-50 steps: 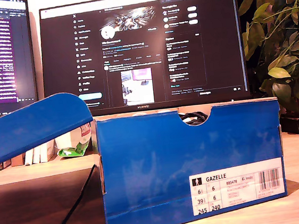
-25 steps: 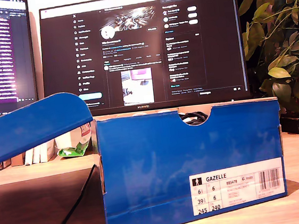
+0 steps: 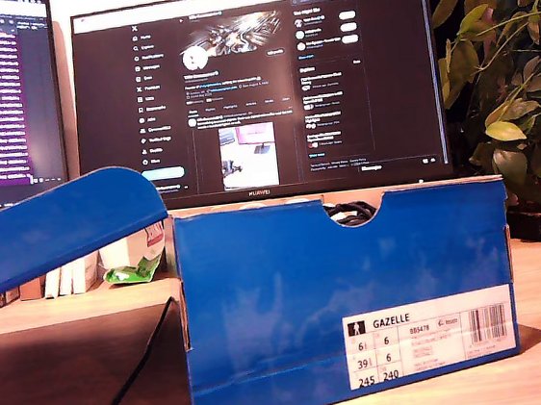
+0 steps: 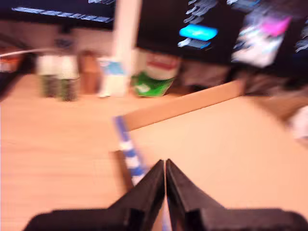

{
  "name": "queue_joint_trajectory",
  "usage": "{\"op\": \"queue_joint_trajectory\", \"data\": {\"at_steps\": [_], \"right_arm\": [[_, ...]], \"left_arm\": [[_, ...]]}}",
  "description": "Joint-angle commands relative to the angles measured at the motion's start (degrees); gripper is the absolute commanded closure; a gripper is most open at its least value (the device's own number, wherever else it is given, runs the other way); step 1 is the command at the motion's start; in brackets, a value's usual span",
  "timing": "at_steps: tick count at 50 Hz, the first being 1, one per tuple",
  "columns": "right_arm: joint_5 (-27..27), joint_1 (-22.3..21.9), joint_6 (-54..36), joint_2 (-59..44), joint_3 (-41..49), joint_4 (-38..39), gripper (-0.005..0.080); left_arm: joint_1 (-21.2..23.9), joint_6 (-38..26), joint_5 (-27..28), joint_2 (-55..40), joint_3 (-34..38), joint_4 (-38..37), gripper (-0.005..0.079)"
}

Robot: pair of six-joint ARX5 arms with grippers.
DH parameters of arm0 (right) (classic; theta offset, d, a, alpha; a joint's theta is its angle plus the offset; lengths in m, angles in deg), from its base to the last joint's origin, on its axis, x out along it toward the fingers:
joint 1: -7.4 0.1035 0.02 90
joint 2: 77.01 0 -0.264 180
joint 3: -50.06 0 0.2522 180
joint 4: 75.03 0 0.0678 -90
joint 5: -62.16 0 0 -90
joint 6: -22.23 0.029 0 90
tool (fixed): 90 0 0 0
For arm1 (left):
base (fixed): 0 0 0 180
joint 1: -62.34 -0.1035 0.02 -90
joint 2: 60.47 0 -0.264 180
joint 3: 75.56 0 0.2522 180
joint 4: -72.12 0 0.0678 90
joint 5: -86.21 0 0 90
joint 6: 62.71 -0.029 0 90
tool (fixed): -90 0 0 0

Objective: Close the blue shoebox by pushing the lid with your left arm and holding the box in place with your right arm

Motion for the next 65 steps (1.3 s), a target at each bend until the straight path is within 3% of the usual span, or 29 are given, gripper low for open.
{"op": "queue_joint_trajectory", "data": {"at_steps": [1,17,26,38,52,65], "right_arm": [[2.6,-0.5,3.4,0.3,-1.3,0.2,0.0762],[6.7,-0.5,9.0,-4.7,-10.6,-5.2,0.0763],[8.4,-0.5,8.6,-16.2,-17.7,-5.4,0.0763],[16.0,-0.4,1.8,-37.2,-28.3,-5.4,0.0762],[23.0,0.4,-3.7,-59.1,-36.7,-5.3,0.0763],[23.1,6.8,-7.7,-72.2,-38.7,-2.4,0.0763]], "left_arm": [[0.2,2.3,1.5,0.3,-1.1,0.3,0.0762],[0.1,6.8,5.9,-5.2,-8.3,-1.9,0.0762],[0.1,7.6,8.7,-15.6,-12.8,-1.9,0.0762],[-0.7,5.8,9.3,-29.2,-21.3,-8.6,0.0762],[-7.3,1.0,9.3,-37.1,-26.7,-18.1,0.0762],[-14.0,-1.0,10.5,-38.6,-26.7,-27.1,0.0762]]}}
